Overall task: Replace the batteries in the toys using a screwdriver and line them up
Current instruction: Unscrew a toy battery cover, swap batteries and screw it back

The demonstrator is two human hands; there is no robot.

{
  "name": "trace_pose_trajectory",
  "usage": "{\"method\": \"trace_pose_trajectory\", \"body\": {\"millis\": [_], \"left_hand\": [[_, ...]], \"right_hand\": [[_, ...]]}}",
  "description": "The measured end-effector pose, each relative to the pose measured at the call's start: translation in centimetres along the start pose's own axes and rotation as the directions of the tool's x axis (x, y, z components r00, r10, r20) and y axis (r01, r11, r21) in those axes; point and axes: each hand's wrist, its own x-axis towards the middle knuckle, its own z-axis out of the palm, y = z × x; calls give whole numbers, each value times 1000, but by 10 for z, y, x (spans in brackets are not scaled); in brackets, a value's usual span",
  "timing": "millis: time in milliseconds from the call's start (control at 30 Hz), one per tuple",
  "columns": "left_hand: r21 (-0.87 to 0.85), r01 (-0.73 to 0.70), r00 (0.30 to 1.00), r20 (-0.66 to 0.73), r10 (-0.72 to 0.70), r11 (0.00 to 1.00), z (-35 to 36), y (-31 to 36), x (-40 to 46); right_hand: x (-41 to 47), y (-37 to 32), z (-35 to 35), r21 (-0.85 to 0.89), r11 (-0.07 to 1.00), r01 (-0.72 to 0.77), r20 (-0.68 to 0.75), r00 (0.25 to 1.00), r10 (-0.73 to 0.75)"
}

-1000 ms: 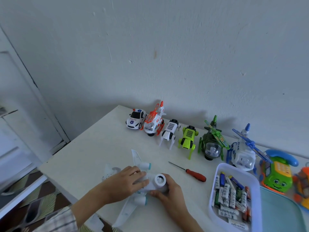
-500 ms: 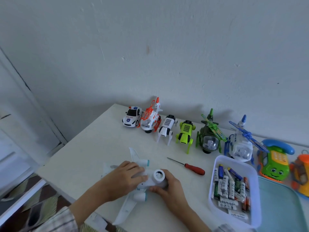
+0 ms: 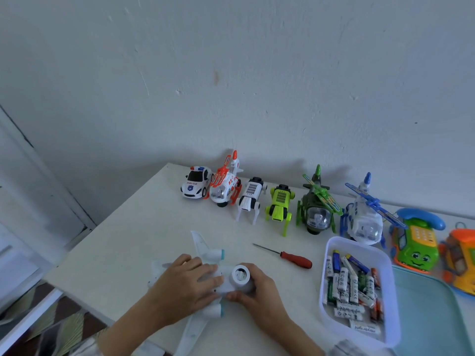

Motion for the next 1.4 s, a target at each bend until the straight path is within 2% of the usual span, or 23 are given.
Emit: {"method": "trace_pose_trajectory", "body": {"millis": [167, 367, 600, 933, 1033, 1100, 1200, 1333, 1400], "left_hand": [[13, -79, 997, 10, 79, 997, -1, -7, 4], [-94, -32, 999, 19, 34, 995, -5, -16, 8], [33, -74, 993, 94, 71, 997, -5, -13, 3], [27, -128, 982, 143, 123, 991, -12, -12, 10], [-8, -154, 981, 120, 154, 988, -12, -15, 11], [-5, -224, 968, 115, 223, 975, -15, -18, 14], [91, -334, 940, 108, 324, 938, -18, -18, 19], [-5, -242, 957, 166, 239, 970, -19, -21, 22], [-13, -240, 954, 183, 238, 971, -18, -23, 23]], "right_hand": [[0, 0, 1, -19, 1000, -6, 6, 1000, 6], [1, 0, 1, -5, 1000, -1, -3, 1000, 1], [0, 0, 1, -20, 1000, 15, 3, 1000, -15], [-1, 1, 3, -16, 1000, 12, -3, 1000, -12], [-1, 1, 3, -6, 1000, 11, -10, 1000, -11], [-2, 0, 4, 4, 1000, 10, -11, 1000, -10], [-2, -3, 3, 8, 1000, 6, -19, 1000, -6], [-3, -4, 2, -4, 1000, -12, -19, 1000, 12], [-3, -5, 2, -10, 1000, -14, -19, 1000, 14]]}}
